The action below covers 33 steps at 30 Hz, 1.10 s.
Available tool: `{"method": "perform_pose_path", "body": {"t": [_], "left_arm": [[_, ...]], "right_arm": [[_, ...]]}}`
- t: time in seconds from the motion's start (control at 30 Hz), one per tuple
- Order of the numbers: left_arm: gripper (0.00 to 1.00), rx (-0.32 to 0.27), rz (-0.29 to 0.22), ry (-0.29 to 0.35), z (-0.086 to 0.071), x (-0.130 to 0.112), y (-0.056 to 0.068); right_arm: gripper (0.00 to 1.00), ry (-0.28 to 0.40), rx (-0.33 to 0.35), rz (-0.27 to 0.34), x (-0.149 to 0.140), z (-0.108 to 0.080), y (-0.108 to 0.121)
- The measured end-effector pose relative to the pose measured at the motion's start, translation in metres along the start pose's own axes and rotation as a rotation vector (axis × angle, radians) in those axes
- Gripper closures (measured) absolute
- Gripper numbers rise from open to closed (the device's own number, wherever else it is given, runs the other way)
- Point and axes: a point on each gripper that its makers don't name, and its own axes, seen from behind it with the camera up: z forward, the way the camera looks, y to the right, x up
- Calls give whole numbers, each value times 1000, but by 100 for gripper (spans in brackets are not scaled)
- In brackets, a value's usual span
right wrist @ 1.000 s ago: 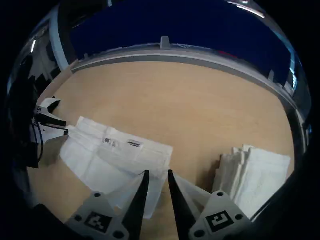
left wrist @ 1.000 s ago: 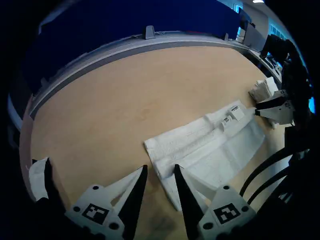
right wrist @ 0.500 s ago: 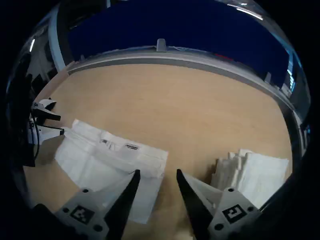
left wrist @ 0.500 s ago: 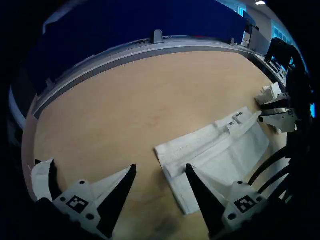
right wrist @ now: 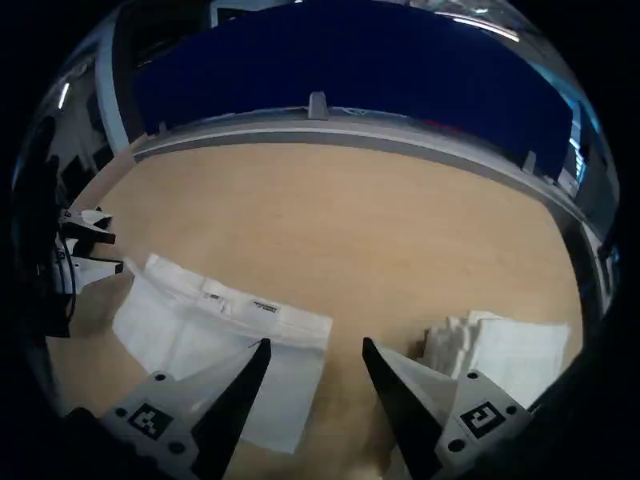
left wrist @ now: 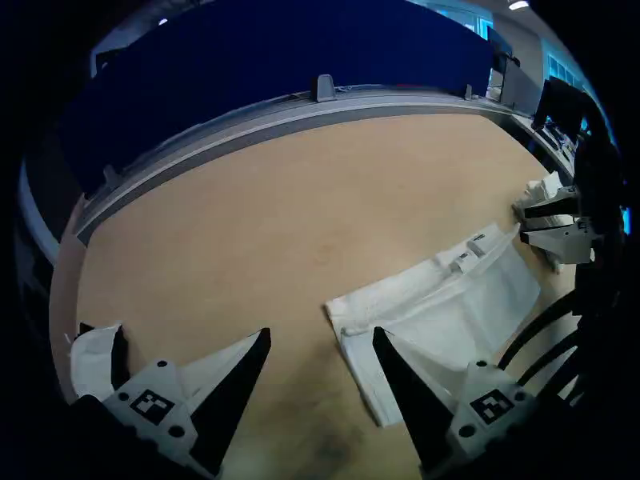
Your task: Fold towel
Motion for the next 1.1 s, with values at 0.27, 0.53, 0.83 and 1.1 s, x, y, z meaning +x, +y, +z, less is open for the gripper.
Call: {"method": "perform_pose_path", "body": {"t": [0.27,0.53,0.83,1.1], "left_arm": [[5,10,-9,4,-3,0,-5],[5,25,1,-4,-3,-3,-9],[5,28,-13,1,-9,-6,-11],[5,28,-23,3,-11,-9,-14]], "right_arm": [[11,2,-5,-1,1,-4,0],[11,-12,-21,-17,-2,4,4],[9,-27,-33,-8,-4,17,7],[7,-22,-41,-3,3,22,9]]}}
